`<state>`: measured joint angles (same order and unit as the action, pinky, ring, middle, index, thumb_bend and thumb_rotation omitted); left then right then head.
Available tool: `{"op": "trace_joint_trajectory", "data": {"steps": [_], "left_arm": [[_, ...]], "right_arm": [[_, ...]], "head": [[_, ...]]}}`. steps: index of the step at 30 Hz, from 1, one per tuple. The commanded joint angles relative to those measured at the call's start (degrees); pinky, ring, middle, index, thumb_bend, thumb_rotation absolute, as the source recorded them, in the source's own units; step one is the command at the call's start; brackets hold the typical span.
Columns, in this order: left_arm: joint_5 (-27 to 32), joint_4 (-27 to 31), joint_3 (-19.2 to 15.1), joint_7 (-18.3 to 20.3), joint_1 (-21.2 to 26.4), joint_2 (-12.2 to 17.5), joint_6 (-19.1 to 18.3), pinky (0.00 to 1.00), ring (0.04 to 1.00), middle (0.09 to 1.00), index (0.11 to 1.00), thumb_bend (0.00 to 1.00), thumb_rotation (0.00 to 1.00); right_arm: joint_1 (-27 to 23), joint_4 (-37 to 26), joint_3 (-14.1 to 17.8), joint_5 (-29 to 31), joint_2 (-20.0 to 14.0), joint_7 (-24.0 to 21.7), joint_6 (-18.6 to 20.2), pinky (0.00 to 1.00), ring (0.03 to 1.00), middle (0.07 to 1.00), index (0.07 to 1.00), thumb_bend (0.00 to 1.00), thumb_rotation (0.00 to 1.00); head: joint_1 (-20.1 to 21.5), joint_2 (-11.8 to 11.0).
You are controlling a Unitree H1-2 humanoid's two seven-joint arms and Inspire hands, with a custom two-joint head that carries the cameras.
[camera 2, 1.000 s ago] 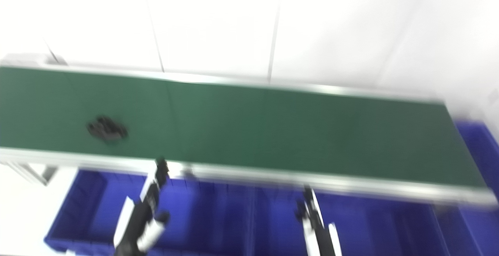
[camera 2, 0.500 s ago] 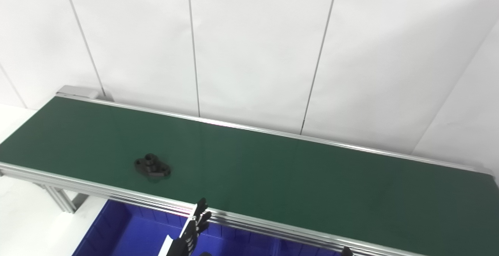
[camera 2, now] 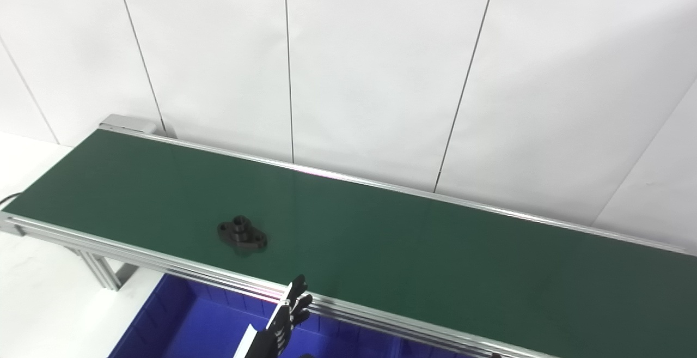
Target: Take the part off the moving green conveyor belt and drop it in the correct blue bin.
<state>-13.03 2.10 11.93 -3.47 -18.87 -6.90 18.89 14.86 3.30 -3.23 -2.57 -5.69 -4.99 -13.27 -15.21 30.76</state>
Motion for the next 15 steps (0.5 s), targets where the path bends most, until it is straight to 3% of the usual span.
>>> {"op": "trace_joint_trajectory", "data": {"steps": [1,5,10,15], "left_arm": [[-0.2,2.0,0.2,0.0,0.5,0.0,0.2,0.92,0.947,0.995,1.000,0.83,0.78],[0.1,2.0,0.0,0.3,0.9,0.8,0.6,0.93,0.950,0.995,1.000,0.82,0.79],[0.4,1.6,0.0,0.3,1.0,1.2,0.5,0.95,0.966,1.000,1.000,0.85,0.84],[1.1,1.4,0.3,0.5,0.7,1.0,0.2,1.00,0.982,1.000,1.000,0.88,0.86]], "right_arm": [[-0.7,-3.6,-0.1,-5.2,0.0,2.5,-5.0,1.00,0.995,1.000,1.000,0.71,0.91],[-0.6,-7.9,0.2,-9.6,0.4,5.1,-5.4,0.99,0.960,0.970,1.000,0.69,0.72],[-1.3,-14.8,0.4,-10.9,0.6,5.2,-1.5,0.91,0.928,0.941,0.995,0.74,0.68],[-4.3,-15.8,0.8,-10.8,0.2,4.8,0.2,0.85,0.885,0.918,0.952,0.83,0.67]], "head": [[1.0,0.5],[3.1,1.2],[5.9,2.0],[6.4,2.3]]}}
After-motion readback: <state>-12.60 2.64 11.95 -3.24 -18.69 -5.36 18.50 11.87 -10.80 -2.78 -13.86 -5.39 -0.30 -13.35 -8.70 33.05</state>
